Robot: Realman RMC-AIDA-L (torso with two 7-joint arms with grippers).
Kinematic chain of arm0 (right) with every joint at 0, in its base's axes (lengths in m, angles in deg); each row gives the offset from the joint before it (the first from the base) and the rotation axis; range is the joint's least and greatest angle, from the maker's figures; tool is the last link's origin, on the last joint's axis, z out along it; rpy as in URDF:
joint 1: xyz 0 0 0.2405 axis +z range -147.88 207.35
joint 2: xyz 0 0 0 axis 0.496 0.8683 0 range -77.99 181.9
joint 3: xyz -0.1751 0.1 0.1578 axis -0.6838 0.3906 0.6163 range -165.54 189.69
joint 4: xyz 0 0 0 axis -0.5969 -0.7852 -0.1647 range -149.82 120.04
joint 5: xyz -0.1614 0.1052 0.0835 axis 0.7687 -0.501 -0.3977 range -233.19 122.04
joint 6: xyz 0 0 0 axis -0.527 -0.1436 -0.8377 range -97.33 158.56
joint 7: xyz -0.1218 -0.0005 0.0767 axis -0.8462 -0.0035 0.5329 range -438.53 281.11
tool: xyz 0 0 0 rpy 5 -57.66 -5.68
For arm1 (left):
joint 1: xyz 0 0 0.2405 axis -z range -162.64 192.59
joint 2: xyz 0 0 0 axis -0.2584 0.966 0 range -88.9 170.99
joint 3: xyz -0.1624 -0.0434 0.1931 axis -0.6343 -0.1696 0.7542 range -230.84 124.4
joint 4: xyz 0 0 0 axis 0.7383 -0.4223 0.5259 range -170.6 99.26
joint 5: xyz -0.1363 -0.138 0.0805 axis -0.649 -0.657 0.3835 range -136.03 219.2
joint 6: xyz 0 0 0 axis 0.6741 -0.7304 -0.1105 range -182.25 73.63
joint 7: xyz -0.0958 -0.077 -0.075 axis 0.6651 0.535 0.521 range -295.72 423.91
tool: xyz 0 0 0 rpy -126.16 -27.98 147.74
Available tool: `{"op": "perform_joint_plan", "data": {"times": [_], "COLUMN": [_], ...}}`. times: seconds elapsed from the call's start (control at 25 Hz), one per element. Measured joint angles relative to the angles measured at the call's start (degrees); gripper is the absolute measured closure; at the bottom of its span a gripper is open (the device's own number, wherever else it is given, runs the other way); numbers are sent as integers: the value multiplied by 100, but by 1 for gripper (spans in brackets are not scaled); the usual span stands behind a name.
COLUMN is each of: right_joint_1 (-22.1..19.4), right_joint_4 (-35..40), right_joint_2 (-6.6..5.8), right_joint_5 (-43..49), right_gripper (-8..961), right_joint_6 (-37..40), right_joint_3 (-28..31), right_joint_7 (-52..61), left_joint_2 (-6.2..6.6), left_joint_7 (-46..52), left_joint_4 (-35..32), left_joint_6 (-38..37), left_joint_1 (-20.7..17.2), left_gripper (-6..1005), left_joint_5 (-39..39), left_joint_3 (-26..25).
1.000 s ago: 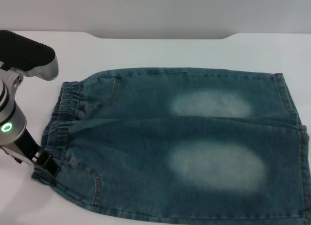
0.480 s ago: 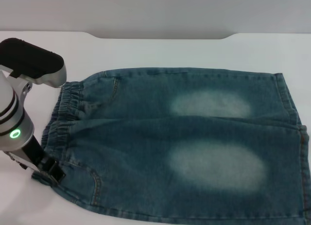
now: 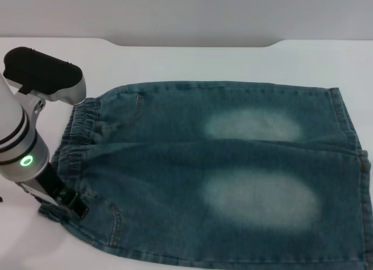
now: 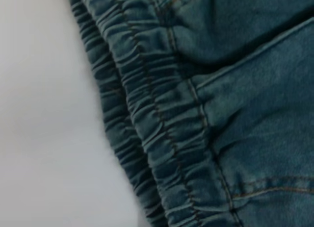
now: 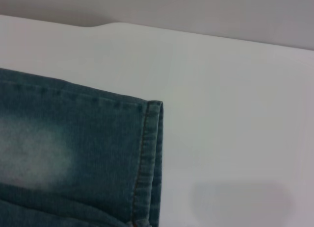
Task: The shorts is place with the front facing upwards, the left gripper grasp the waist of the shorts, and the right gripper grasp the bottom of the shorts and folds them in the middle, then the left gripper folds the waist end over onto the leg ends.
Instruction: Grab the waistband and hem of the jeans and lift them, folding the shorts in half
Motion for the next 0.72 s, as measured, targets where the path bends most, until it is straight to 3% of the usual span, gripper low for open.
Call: {"op": "perform_joint_plan", "data": {"times": [0.16, 0.56, 0.72], "right_joint_1": [-2, -2, 0], "right_joint_4": [-3, -11, -11], "right_joint_2": [0, 0, 0], "right_joint_5": [0, 0, 0], "right_gripper": [188, 188, 188], "right_joint_6": [0, 0, 0], "right_joint_3": [1, 1, -10], "right_joint_7": [0, 0, 0], "left_joint_2": [15, 27, 27], "left_joint_7": [38, 163, 163], "left_joint_4": [45, 77, 78], "left_joint_6": [12, 105, 122], "left_joint_1": [7, 22, 35], "left_gripper": [189, 396, 635], "left_joint_5": [-22, 201, 214], "left_joint_3": [-43, 171, 199]}}
